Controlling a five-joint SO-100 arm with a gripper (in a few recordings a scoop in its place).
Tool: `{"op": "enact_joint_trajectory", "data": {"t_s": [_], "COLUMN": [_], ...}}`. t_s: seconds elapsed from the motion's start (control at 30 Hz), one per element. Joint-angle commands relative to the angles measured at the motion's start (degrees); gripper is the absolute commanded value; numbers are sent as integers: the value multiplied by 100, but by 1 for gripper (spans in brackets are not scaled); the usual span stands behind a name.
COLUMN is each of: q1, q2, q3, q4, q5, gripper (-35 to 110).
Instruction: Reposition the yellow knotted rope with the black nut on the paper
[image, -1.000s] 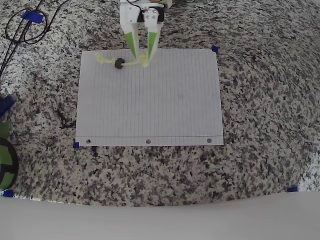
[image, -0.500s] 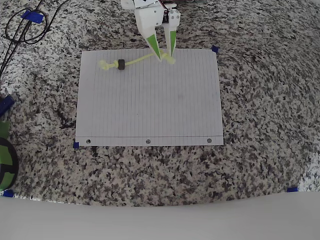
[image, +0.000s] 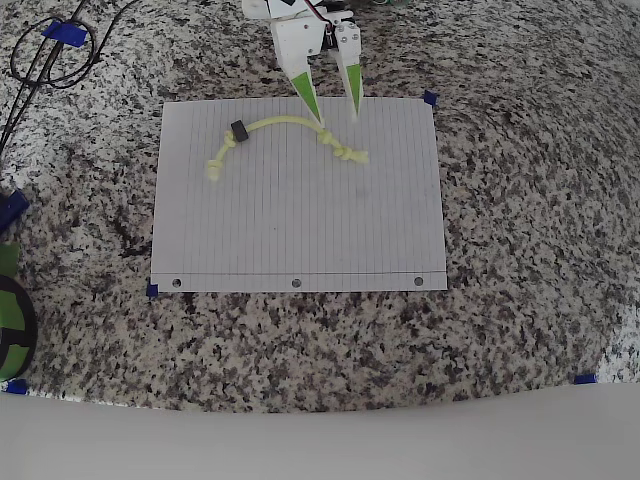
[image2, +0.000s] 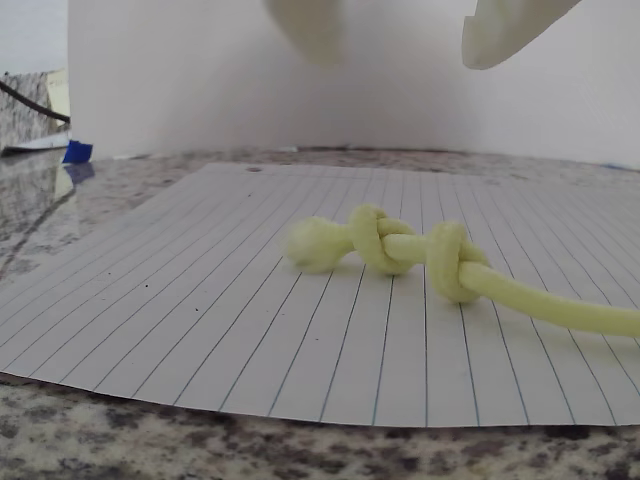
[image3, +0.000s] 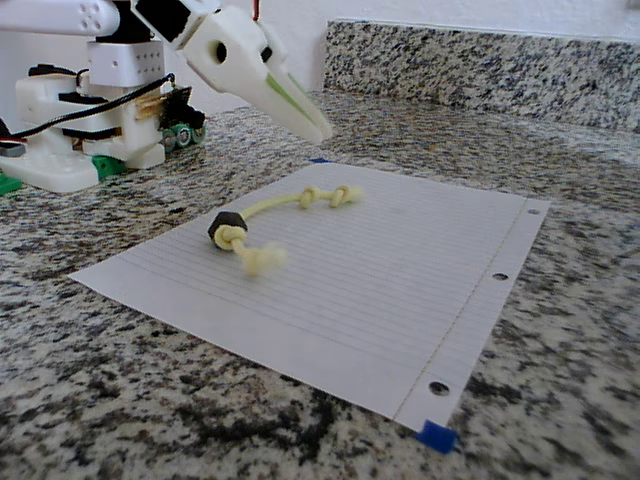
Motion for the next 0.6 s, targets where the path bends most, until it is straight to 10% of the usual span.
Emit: {"op": "enact_joint_trajectory", "data": {"t_s": [0.0,0.27,0.57], "q1": [-53,44,1072], "q2": [62,62,-2347], "q3": [-35,-53,-1670], "q4": [-70,-606,211], "q5": [-299,-1213,-2206], "gripper": [62,58,0]}}
